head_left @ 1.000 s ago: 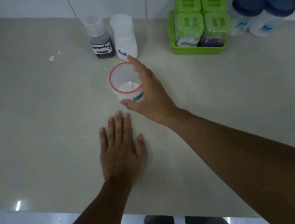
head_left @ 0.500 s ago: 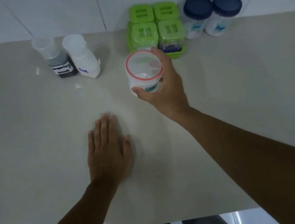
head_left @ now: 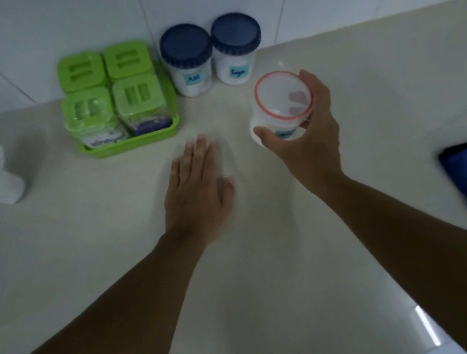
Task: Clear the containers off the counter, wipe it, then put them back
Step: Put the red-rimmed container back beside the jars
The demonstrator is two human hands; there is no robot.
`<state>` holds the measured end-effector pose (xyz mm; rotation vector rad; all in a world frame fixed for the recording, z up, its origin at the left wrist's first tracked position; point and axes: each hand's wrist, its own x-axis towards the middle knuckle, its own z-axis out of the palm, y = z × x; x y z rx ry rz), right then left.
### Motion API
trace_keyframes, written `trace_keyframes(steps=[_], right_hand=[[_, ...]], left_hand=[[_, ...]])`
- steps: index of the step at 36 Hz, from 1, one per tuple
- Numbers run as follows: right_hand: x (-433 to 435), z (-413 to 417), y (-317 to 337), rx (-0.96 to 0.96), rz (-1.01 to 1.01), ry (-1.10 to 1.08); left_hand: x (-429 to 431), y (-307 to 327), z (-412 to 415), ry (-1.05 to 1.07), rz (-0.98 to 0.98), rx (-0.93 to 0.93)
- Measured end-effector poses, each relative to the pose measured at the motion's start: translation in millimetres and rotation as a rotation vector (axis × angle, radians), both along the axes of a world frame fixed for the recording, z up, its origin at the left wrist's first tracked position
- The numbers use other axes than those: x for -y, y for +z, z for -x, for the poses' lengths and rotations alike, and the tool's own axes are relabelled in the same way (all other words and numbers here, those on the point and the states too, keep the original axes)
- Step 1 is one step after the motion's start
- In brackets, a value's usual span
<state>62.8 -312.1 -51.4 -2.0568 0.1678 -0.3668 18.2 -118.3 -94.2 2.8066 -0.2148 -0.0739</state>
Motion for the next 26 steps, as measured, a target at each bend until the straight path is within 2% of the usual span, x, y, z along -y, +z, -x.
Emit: trace_keyframes(steps=[7,11,26], right_hand=[[38,-41,-3,0.006,-0.013,-0.058],[47,-68,-5,0.022,-0.003,-0.079],[40,-161,-15,-0.044,-0.005,0.022]], left_hand=[[44,-13,-54,0.013,-0.032,-0.049],[51,-22,-52,0.062,-0.100,-0.005],[48,-23,-57,0.049,-0.121,0.018]])
